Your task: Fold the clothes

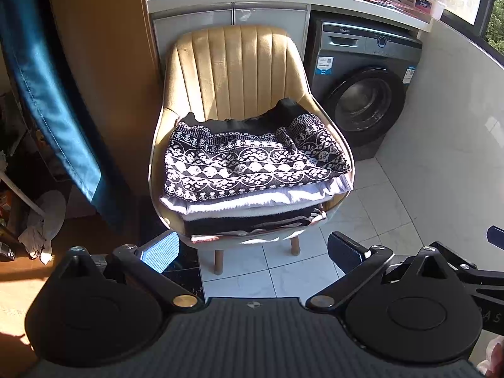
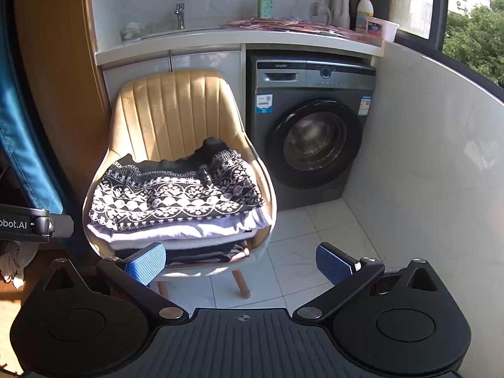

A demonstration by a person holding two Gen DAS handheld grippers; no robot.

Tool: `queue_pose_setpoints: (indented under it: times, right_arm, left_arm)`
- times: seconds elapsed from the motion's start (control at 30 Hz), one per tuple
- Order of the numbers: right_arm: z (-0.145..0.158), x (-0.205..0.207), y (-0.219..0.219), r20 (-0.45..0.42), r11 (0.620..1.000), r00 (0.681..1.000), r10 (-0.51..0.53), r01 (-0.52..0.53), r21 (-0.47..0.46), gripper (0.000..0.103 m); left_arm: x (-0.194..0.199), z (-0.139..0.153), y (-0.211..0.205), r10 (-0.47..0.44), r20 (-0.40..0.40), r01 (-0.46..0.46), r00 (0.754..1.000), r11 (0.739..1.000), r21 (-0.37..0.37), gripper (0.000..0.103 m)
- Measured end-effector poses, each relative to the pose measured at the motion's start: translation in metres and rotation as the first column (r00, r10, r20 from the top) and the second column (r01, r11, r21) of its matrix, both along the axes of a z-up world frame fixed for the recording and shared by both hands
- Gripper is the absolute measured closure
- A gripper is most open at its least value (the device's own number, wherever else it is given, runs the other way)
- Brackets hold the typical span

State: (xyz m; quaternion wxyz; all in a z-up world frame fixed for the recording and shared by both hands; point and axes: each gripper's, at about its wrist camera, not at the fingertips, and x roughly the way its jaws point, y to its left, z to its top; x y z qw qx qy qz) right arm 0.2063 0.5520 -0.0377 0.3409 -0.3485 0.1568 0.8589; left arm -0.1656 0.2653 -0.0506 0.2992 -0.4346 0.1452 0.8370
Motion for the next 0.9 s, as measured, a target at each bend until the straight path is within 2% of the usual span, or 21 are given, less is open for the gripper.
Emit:
queue_pose_setpoints:
  times: [0.9]
  right_arm:
    - [0.0029, -0.0008, -0.0002, -0.001, 1.000, 1.000, 0.006, -0.006, 0.005, 0.001]
  left_arm:
    - [-0.0026, -0.0026, -0.0016, 0.002, 0.011, -0.002, 1.000, 1.000, -0.003, 0.000]
